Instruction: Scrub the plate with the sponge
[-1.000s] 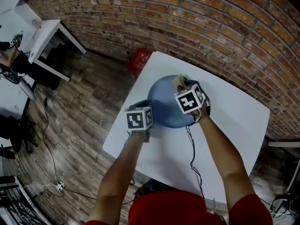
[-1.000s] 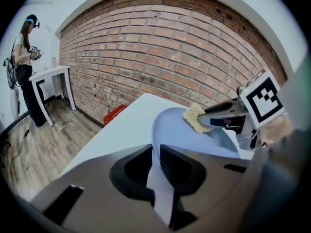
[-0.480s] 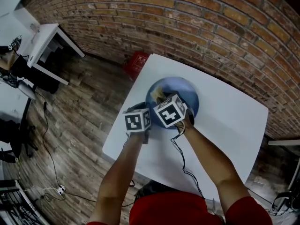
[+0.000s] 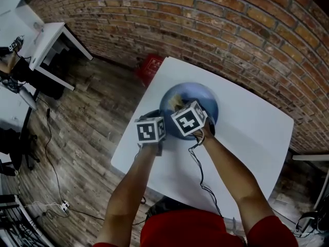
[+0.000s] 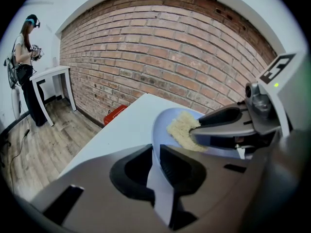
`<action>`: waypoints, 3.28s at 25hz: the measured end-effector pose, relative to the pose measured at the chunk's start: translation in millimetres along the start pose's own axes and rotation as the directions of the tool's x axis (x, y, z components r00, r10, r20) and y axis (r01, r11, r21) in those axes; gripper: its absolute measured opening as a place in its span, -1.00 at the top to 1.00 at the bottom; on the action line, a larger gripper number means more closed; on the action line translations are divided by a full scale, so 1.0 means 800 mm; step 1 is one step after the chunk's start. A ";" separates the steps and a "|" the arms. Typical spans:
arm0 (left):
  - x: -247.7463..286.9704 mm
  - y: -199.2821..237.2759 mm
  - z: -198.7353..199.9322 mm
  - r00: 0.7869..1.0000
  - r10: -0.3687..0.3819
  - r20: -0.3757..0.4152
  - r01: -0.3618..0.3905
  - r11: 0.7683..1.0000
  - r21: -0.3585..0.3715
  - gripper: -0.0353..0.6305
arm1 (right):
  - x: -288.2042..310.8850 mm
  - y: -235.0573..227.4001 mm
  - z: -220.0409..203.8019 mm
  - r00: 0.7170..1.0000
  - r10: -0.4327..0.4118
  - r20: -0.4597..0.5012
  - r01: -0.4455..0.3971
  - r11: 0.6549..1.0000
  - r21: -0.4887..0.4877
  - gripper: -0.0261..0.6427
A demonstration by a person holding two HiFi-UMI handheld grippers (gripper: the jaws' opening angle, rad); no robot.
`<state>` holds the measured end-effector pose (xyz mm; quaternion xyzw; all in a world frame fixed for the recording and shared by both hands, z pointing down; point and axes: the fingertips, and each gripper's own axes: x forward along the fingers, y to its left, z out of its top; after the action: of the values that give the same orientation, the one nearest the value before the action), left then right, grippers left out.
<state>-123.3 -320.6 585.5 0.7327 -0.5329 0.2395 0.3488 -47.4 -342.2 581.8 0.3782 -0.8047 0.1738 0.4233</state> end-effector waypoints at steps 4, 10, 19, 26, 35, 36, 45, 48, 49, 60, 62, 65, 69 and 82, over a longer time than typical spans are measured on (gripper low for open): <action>0.000 0.002 0.000 1.000 0.001 0.000 -0.001 1.000 0.004 0.72 | -0.010 -0.046 -0.018 0.998 -0.058 -0.017 0.058 0.998 0.028 0.56; 0.001 0.002 -0.002 1.000 -0.002 -0.006 0.002 1.000 0.002 0.72 | -0.023 -0.099 -0.046 0.991 -0.126 -0.048 0.130 0.989 0.072 0.56; -0.001 0.002 -0.001 1.000 0.002 -0.004 -0.002 1.000 -0.010 0.73 | -0.031 -0.051 -0.023 0.998 -0.069 0.009 0.068 0.996 0.058 0.56; 0.000 0.003 -0.001 1.000 0.002 0.001 -0.002 1.000 -0.023 0.73 | -0.016 0.042 -0.014 0.998 0.059 -0.008 -0.059 0.998 0.019 0.56; 0.000 0.003 -0.002 1.000 0.006 0.003 -0.006 1.000 -0.025 0.73 | -0.016 0.027 -0.026 0.999 0.044 -0.032 -0.043 0.999 0.022 0.56; 0.000 0.003 -0.001 1.000 0.005 0.004 -0.005 1.000 -0.024 0.73 | -0.018 0.016 -0.030 0.999 0.033 -0.037 -0.032 0.999 0.029 0.56; -0.001 0.003 0.000 1.000 0.001 -0.002 -0.001 1.000 -0.020 0.73 | -0.040 -0.083 -0.074 0.992 -0.084 -0.092 0.092 0.991 0.094 0.56; 0.000 0.003 -0.002 1.000 0.002 -0.001 -0.002 1.000 -0.018 0.73 | -0.043 -0.101 -0.082 0.990 -0.116 -0.084 0.124 0.987 0.097 0.56; 0.000 0.003 -0.002 1.000 0.002 -0.001 -0.002 1.000 -0.017 0.73 | -0.044 -0.102 -0.083 0.989 -0.118 -0.085 0.126 0.987 0.102 0.56; 0.002 0.003 0.000 1.000 0.003 -0.001 -0.003 1.000 -0.018 0.73 | -0.045 0.038 -0.043 0.998 0.054 -0.019 -0.054 0.998 0.023 0.56; 0.001 0.003 0.000 1.000 0.002 -0.002 -0.002 1.000 -0.016 0.73 | -0.041 0.058 -0.044 0.996 0.078 -0.029 -0.078 0.997 0.023 0.56; 0.000 0.003 -0.002 1.000 0.001 -0.003 -0.001 1.000 -0.016 0.73 | -0.037 0.071 -0.046 0.995 0.088 -0.043 -0.087 0.996 0.013 0.56; 0.000 0.003 -0.001 1.000 -0.001 -0.002 0.001 1.000 -0.014 0.73 | -0.037 0.061 -0.050 0.996 0.073 -0.052 -0.072 0.997 0.018 0.56; 0.000 0.003 -0.002 1.000 0.000 -0.005 0.000 1.000 0.006 0.73 | -0.058 -0.033 -0.098 0.992 -0.050 -0.116 0.058 0.996 0.073 0.56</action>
<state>-125.6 -319.5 587.4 0.7333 -0.5313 0.2429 0.3480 32.3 -291.0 588.9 0.4052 -0.7615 0.2140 0.4584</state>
